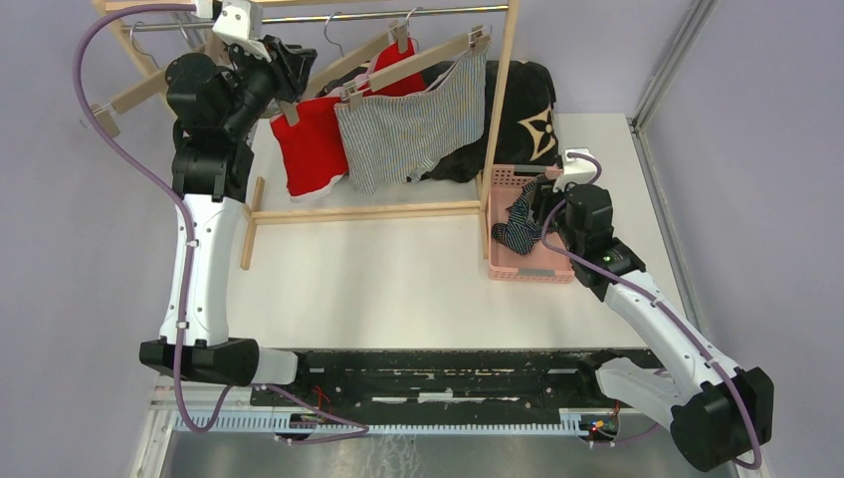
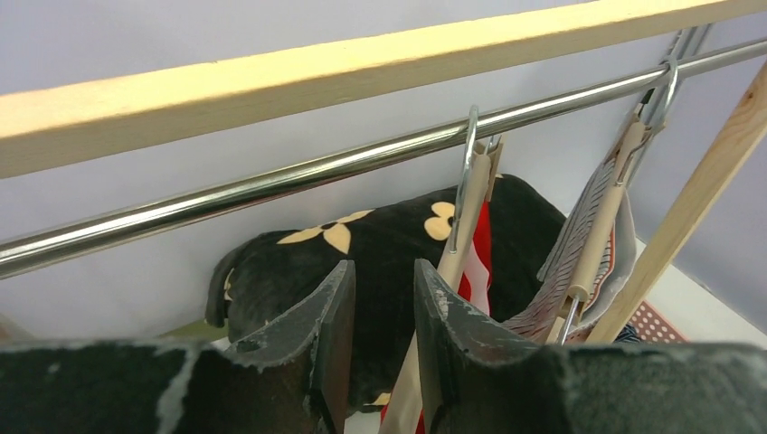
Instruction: Remove the underwear clipped to the hanger
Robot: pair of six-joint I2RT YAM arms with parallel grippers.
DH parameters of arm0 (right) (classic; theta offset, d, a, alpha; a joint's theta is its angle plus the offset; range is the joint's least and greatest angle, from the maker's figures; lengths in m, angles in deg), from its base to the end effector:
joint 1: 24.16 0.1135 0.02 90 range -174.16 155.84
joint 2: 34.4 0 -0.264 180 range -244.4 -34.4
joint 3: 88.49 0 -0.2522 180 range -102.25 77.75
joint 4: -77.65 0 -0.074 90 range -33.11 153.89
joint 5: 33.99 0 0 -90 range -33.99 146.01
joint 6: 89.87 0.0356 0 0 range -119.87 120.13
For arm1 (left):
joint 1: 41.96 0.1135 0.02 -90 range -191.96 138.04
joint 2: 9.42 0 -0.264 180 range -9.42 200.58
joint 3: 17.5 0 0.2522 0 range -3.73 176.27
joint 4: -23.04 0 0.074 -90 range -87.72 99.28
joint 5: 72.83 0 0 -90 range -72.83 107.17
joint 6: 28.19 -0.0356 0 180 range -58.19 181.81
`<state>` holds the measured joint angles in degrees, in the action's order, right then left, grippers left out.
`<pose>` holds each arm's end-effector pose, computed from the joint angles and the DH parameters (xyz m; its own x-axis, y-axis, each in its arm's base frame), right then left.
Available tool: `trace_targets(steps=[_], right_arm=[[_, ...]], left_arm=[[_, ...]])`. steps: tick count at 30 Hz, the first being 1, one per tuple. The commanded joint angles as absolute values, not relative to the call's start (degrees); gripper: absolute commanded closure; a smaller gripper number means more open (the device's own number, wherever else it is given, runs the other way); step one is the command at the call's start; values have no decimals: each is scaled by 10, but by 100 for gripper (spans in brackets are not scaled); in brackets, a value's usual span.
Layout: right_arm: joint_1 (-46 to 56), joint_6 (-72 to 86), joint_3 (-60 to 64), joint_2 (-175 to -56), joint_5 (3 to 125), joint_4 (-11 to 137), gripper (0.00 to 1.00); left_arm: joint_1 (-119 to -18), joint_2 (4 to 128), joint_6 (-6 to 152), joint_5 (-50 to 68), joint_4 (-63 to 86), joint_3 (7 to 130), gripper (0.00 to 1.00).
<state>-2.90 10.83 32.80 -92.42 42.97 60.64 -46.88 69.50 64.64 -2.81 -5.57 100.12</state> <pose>0.2235 0.0783 0.3099 -0.2854 0.0830 -0.9548 -0.1002 0.9882 0.1159 0.2698 -0.0354 0.5491 0.1538 -0.0598 -0.9863 0.4239 0.9056 0.0112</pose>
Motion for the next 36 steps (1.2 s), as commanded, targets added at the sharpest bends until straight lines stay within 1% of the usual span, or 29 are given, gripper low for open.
trace_targets(steps=[1,20,31,32,33,36], right_arm=[[-28,113,329,-921,440,641,37],[-25,110,336,-913,440,647,37],[-24,109,336,-916,446,648,36],[-24,109,336,-915,445,648,36],[-24,109,336,-914,444,648,36],[-24,109,336,-914,447,648,36]], left_arm=[[-472,696,612,-13,-58,1021,63],[-509,705,574,-21,-93,972,63],[-513,679,583,-23,-61,935,62],[-513,680,581,-24,-64,938,64],[-513,682,579,-24,-68,941,69],[-513,687,577,-21,-73,944,87]])
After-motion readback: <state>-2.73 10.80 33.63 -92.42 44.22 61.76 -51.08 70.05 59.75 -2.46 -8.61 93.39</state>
